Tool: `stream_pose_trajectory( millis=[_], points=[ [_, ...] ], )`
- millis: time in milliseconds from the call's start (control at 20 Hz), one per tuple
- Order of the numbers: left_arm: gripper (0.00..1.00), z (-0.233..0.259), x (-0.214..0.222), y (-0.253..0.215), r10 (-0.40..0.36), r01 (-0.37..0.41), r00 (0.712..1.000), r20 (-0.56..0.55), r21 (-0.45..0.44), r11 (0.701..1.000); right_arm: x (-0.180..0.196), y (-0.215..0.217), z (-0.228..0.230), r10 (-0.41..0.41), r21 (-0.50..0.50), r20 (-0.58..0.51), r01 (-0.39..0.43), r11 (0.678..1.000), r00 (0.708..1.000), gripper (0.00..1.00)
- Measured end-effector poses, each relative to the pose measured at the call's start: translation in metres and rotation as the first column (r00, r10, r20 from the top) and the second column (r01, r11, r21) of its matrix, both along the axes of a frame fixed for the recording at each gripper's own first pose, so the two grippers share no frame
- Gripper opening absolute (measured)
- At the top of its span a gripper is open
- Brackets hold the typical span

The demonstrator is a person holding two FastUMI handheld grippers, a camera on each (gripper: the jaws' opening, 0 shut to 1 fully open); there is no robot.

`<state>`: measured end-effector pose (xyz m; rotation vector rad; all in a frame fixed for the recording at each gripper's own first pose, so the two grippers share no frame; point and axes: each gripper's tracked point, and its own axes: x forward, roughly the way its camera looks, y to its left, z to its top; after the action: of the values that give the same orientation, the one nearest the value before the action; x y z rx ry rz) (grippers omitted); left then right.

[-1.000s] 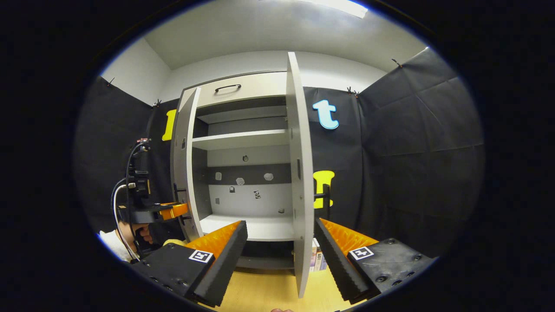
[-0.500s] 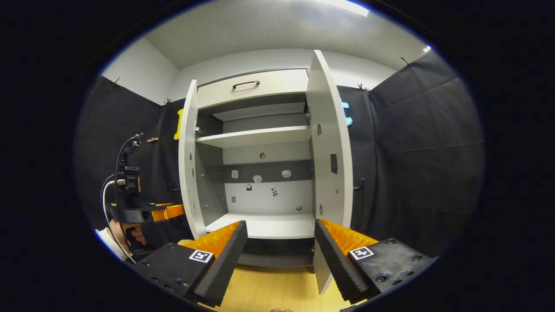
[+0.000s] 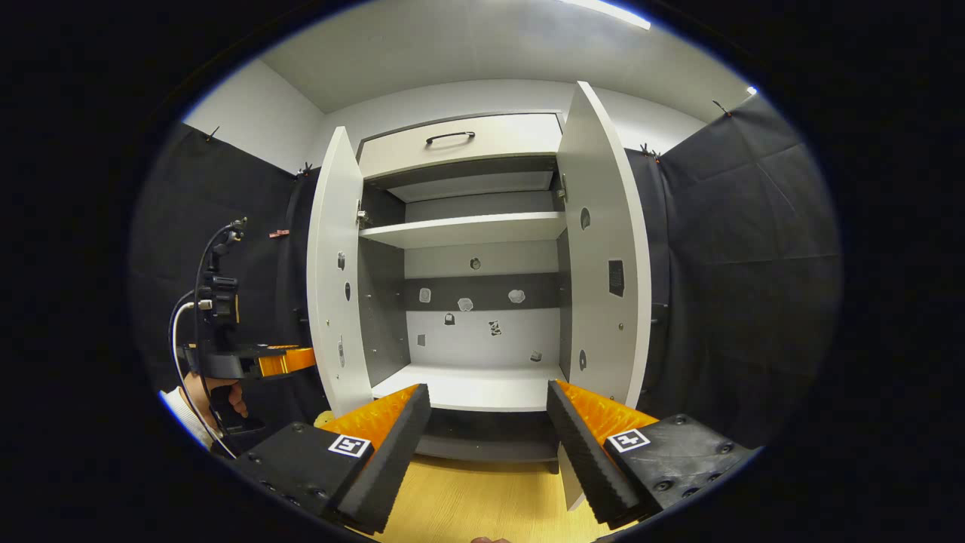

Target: Open the right door of the double-door shoe cabinet with the right hand, and open the left door with the left hand.

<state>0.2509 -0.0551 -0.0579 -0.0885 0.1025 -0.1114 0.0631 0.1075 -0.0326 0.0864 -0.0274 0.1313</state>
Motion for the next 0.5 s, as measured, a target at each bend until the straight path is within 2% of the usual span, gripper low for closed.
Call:
stream_pose_trajectory(
  millis=[500],
  points=[
    [0.19, -0.003, -0.003, 0.003, -0.016, 0.016, 1.0, -0.009, -0.021, 1.0, 0.007, 0.011, -0.008, 0.004, 0.014, -0.019, -0.004, 1.0, 1.0, 0.98]
  ],
)
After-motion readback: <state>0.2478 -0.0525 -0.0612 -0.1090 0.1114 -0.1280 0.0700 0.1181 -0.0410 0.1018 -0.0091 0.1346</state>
